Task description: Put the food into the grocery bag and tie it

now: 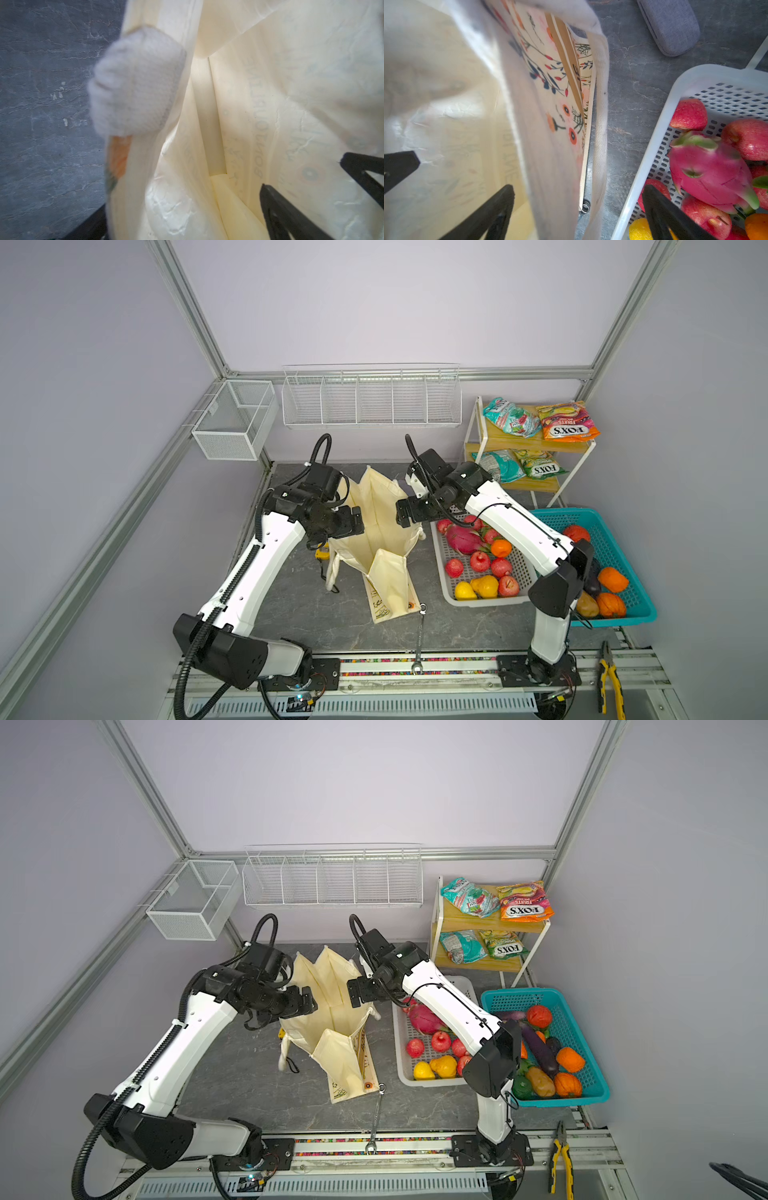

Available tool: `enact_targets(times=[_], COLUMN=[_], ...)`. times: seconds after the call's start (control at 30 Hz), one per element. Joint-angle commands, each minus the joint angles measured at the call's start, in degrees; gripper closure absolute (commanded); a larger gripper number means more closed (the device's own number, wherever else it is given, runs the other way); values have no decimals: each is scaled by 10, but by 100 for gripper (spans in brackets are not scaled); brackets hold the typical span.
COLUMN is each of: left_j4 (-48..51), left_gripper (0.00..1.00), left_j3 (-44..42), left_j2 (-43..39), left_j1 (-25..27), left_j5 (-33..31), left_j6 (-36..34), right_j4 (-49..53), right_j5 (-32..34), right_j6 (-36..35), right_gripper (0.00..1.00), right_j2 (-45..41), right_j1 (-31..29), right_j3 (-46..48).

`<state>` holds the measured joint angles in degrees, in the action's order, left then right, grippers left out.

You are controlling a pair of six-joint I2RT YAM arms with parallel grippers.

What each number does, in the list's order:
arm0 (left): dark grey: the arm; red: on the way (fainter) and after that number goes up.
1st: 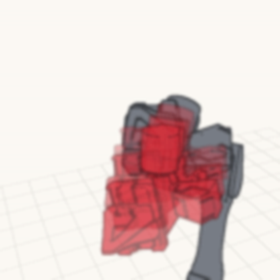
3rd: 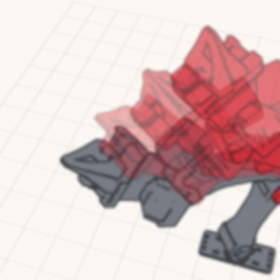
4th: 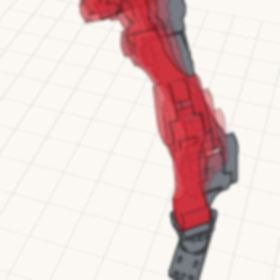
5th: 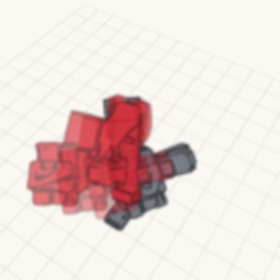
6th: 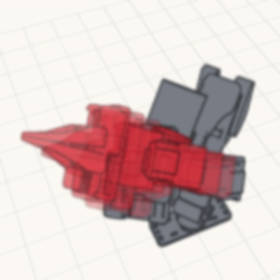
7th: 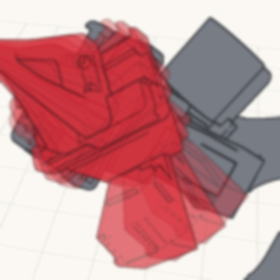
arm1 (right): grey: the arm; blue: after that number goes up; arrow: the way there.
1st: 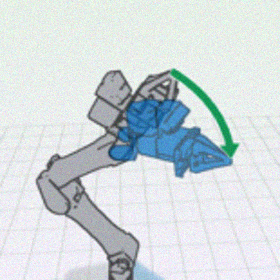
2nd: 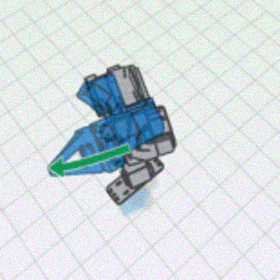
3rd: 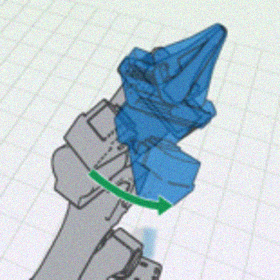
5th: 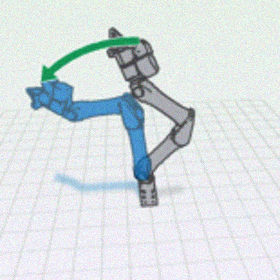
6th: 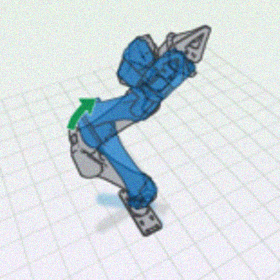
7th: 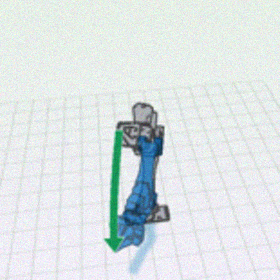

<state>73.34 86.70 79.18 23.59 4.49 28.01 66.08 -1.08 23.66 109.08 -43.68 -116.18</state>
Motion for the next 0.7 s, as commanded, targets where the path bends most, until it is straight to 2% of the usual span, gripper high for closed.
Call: enact_targets(times=[0.0,0.17,0.3,0.4,0.5,0.6,0.67], left_j4=[51,75,67,34,-38,-86,-73], left_gripper=[1,1,0,2,4,10,15], left_j3=[31,42,10,-19,-58,-90,-92], left_j2=[-3,-9,-10,-13,-12,2,22], left_j1=[-3,-4,-8,-16,-28,-30,-31], left_j5=[-33,-43,-46,-36,17,67,79], left_j6=[28,55,77,101,107,118,110], right_j4=[20,19,19,25,32,44,52], right_j5=[-12,-8,-9,-10,-17,-27,-29], right_j6=[-6,-1,1,-2,-5,-10,-14], right_gripper=[4,10,13,7,5,11,21], right_j2=[6,16,24,33,46,64,75], right_j1=[1,2,5,4,5,5,5], right_j3=[-12,-22,-33,-41,-50,-61,-67])
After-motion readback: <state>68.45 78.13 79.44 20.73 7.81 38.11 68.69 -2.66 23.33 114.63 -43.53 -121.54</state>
